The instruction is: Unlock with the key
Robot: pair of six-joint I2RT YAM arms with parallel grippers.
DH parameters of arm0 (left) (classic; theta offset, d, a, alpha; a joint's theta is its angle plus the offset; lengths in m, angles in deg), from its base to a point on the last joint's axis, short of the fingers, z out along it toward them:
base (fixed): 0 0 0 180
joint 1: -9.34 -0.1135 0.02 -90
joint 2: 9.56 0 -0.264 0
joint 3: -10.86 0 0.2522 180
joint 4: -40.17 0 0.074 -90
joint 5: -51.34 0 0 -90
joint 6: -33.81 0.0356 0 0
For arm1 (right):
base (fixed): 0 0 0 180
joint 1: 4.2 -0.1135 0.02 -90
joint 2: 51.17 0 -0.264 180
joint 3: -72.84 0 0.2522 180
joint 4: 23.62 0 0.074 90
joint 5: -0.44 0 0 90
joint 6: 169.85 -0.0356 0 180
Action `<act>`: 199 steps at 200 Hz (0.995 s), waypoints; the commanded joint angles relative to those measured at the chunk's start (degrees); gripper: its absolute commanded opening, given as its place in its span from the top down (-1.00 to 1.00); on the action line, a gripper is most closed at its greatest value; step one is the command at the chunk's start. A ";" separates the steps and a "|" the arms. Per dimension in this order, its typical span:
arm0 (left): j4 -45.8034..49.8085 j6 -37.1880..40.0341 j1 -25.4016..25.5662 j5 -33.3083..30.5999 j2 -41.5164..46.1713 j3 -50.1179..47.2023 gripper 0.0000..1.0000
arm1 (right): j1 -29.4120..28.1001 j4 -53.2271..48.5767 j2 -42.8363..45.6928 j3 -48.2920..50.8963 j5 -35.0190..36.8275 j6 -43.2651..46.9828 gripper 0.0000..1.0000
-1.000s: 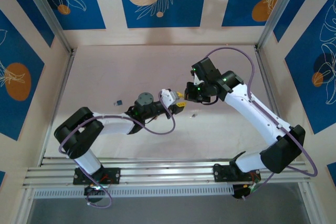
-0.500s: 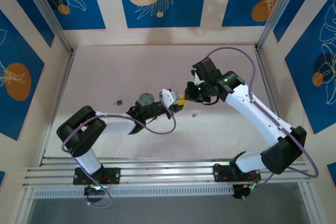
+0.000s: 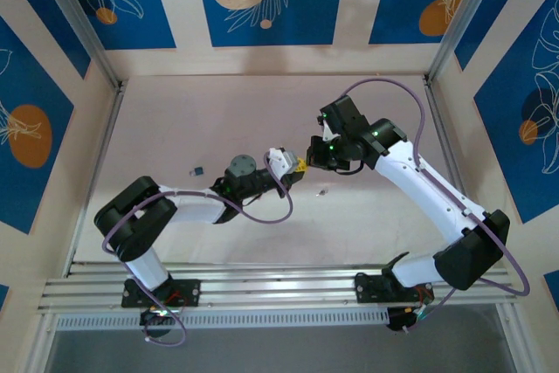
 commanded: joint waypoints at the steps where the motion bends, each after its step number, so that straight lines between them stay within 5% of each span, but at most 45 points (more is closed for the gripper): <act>1: -1.99 -0.51 0.46 -0.81 0.22 0.54 1.00 | 0.56 0.07 1.76 0.91 -0.59 -0.97 0.93; 41: -0.89 -0.10 0.47 -2.23 0.84 0.33 1.00 | 1.29 0.92 2.11 2.10 -1.14 -1.23 0.87; 107: 8.76 2.75 0.49 -7.25 3.49 1.79 1.00 | 4.20 3.11 3.96 3.38 -2.45 -2.61 0.48; 145: 26.84 7.97 0.64 -17.31 6.17 7.22 1.00 | 9.95 10.34 6.47 10.61 -9.27 -5.22 0.39; 169: 35.82 14.66 1.35 -27.79 6.98 10.63 1.00 | 16.31 18.75 8.49 18.54 -17.66 -7.20 0.11; 199: 25.86 27.64 3.45 -37.08 7.24 6.44 1.00 | 21.92 27.20 10.46 23.88 -26.76 -7.26 0.07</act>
